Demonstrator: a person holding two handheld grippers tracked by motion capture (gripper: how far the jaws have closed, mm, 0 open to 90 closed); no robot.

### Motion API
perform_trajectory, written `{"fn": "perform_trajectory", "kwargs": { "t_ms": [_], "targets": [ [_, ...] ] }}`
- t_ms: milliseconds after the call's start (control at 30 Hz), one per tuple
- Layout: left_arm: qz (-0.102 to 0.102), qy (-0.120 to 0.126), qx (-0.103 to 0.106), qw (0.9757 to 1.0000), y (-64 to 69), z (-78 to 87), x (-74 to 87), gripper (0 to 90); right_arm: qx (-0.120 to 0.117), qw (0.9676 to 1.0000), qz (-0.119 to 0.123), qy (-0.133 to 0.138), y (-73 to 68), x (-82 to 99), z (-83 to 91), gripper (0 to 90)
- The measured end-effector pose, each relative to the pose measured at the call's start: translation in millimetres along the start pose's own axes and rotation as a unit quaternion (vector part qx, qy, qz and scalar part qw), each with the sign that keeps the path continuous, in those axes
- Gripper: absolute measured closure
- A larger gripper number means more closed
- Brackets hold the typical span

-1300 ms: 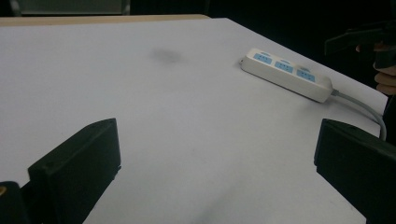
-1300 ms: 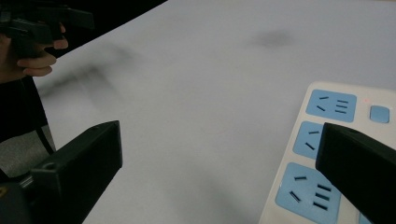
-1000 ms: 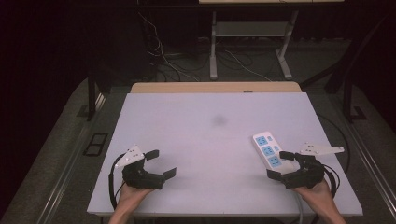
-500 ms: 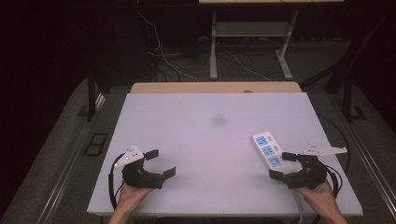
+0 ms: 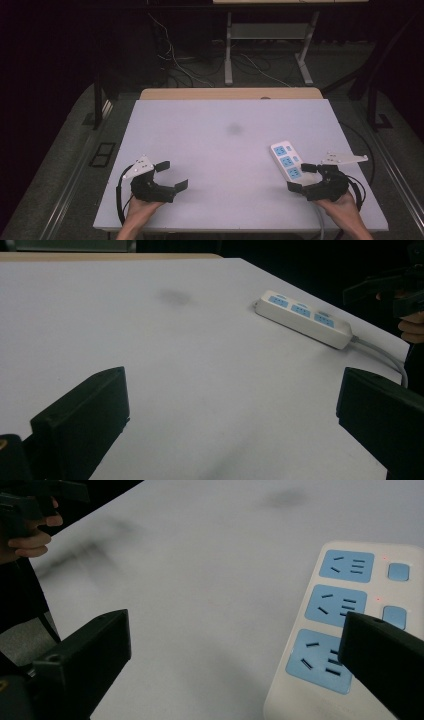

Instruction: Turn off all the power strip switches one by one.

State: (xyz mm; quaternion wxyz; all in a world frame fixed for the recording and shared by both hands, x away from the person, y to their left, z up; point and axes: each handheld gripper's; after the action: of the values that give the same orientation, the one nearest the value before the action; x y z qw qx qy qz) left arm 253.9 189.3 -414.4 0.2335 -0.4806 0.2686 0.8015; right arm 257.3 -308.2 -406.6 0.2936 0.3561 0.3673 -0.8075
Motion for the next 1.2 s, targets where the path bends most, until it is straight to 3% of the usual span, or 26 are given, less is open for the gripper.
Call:
{"fn": "perform_trajectory", "kwargs": {
  "t_ms": [700, 1200],
  "targets": [
    [0.002, -0.003, 0.002, 1.0000, -0.2, -0.4, 0.9, 0.0, -0.002, 0.9994, 0.006, -0.035, 5.8, -17.7, 6.0, 0.4],
    [0.003, -0.005, 0.003, 1.0000, 0.1, -1.3, 1.5, 0.0, 0.015, 0.9975, 0.013, -0.068, 19.7, -34.9, 18.5, 0.4]
  ]
}}
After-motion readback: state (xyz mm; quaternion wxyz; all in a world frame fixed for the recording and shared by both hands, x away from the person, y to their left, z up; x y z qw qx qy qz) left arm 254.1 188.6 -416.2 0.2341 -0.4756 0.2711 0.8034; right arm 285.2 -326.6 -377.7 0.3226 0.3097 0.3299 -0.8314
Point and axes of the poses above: each handheld gripper's, and its own axes: z roughly backward along the jaws, x roughly out of its underside, y roughly to its right, and after that the axes turned 8 degrees about -x, right-handed
